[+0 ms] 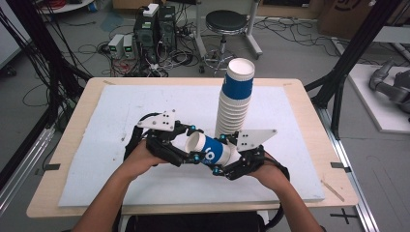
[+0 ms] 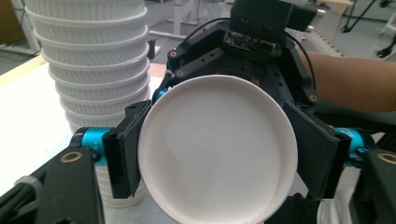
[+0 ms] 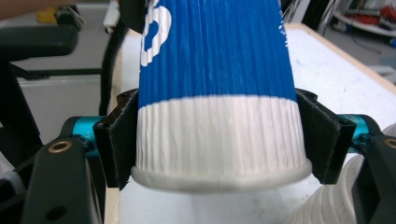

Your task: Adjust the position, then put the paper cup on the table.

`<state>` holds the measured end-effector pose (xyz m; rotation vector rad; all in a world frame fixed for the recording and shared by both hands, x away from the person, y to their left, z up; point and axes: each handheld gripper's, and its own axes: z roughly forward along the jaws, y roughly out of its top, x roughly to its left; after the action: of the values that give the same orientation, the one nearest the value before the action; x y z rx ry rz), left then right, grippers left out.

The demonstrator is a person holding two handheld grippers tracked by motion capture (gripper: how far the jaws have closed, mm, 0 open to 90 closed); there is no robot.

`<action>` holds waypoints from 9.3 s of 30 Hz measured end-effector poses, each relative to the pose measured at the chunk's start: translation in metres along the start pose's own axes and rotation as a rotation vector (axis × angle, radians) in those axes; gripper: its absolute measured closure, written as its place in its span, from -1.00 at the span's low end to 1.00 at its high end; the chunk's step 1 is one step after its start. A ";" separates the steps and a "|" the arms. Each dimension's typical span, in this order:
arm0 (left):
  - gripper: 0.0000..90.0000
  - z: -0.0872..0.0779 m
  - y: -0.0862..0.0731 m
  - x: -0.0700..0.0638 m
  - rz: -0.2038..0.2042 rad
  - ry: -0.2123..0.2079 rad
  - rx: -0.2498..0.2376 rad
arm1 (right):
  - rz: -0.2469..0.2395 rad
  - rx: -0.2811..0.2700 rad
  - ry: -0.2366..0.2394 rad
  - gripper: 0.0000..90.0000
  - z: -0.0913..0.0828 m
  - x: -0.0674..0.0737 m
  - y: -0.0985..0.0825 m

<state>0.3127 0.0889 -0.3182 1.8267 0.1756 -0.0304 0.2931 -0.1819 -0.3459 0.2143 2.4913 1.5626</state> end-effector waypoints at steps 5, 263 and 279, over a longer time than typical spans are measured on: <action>-0.35 -0.004 -0.005 0.002 -0.029 -0.038 -0.084 | 0.083 -0.152 0.043 -0.61 -0.010 -0.001 -0.005; -0.57 -0.077 -0.123 0.034 -0.189 0.573 -0.108 | 0.485 0.100 -0.610 -0.55 -0.104 -0.056 -0.143; -0.57 -0.079 -0.123 0.035 -0.185 0.581 -0.140 | 0.391 -0.041 -0.652 -0.54 -0.126 -0.024 -0.110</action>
<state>0.3250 0.1990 -0.4190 1.6322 0.7365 0.3769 0.2845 -0.3454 -0.3894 1.0671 1.9683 1.3606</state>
